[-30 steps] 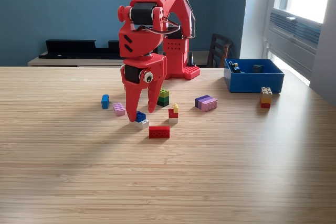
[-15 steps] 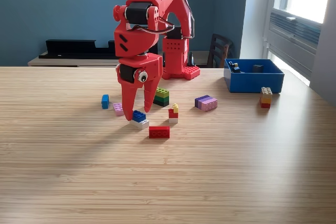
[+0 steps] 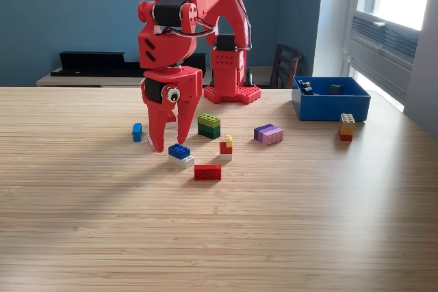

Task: Grasp a lego block and put it in the bin.

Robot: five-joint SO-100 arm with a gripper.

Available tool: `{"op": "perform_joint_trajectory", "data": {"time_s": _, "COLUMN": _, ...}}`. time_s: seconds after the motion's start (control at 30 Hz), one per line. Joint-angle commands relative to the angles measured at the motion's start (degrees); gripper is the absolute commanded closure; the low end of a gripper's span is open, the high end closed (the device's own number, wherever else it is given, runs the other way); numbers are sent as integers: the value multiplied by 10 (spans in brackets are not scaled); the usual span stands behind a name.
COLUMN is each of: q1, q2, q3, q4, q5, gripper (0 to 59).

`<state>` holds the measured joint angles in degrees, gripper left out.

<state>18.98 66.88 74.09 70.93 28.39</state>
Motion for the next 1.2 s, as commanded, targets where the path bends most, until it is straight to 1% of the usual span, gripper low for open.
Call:
{"op": "perform_joint_trajectory", "data": {"time_s": 0.03, "q1": 2, "q2": 11, "q3": -33, "q4": -8, "q5": -9, "gripper": 458}}
{"op": "perform_joint_trajectory", "data": {"time_s": 0.6, "q1": -1, "q2": 11, "q3": -40, "q4": -12, "q5": -33, "gripper": 456}}
{"op": "perform_joint_trajectory", "data": {"time_s": 0.77, "q1": -2, "q2": 1, "q3": -60, "q4": 4, "q5": -39, "gripper": 454}}
{"op": "perform_joint_trajectory", "data": {"time_s": 0.87, "q1": 0, "q2": -33, "q3": -104, "q4": 37, "q5": -40, "gripper": 454}}
{"op": "perform_joint_trajectory", "data": {"time_s": 1.07, "q1": 2, "q2": -76, "q3": -134, "q4": 58, "q5": -43, "gripper": 455}}
{"op": "perform_joint_trajectory", "data": {"time_s": 1.13, "q1": 2, "q2": -83, "q3": -146, "q4": 66, "q5": -44, "gripper": 461}}
{"op": "perform_joint_trajectory", "data": {"time_s": 1.2, "q1": 2, "q2": -83, "q3": -147, "q4": 66, "q5": -44, "gripper": 485}}
